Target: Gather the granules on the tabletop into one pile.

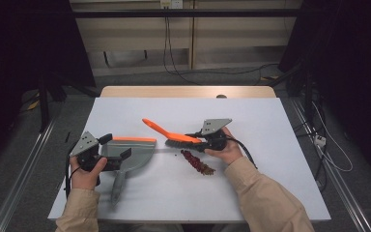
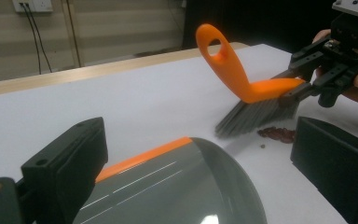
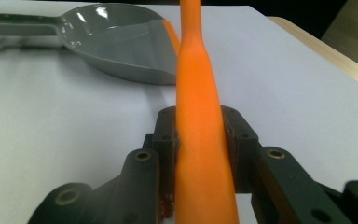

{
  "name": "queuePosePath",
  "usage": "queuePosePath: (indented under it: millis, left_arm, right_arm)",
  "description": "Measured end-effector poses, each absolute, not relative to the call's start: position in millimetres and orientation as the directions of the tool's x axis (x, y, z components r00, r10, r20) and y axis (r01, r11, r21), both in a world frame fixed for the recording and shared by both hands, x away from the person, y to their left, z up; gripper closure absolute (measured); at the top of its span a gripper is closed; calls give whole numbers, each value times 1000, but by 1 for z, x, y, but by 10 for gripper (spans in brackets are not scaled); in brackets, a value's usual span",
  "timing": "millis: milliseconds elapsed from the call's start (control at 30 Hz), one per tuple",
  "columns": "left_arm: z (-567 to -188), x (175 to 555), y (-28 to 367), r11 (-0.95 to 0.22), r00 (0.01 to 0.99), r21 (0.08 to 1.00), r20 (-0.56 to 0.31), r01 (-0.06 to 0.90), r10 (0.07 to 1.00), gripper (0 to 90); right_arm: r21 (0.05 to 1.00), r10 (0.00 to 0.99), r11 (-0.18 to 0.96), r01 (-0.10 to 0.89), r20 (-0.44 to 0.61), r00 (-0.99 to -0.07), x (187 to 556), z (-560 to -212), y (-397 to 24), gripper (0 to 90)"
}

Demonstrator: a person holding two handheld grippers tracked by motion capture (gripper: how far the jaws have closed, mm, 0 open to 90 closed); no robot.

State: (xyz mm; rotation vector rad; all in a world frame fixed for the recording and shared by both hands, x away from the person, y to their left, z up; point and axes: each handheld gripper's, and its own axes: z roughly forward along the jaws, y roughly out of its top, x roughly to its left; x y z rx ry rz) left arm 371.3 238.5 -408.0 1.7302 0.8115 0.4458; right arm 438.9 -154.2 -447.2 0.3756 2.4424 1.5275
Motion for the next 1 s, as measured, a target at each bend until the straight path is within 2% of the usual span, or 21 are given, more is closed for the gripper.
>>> queuePosePath:
  millis: [733, 1000]
  left_arm:
    - [-408, 371, 240, -140, 682, 945, -106, 295, 723, 38]
    - [-407, 370, 240, -145, 685, 945, -102, 294, 721, 38]
  right_arm:
    - [892, 164, 453, 6, -76, -984, 421, -447, -165, 700]
    - [889, 155, 458, 4, -76, -985, 412, -447, -171, 699]
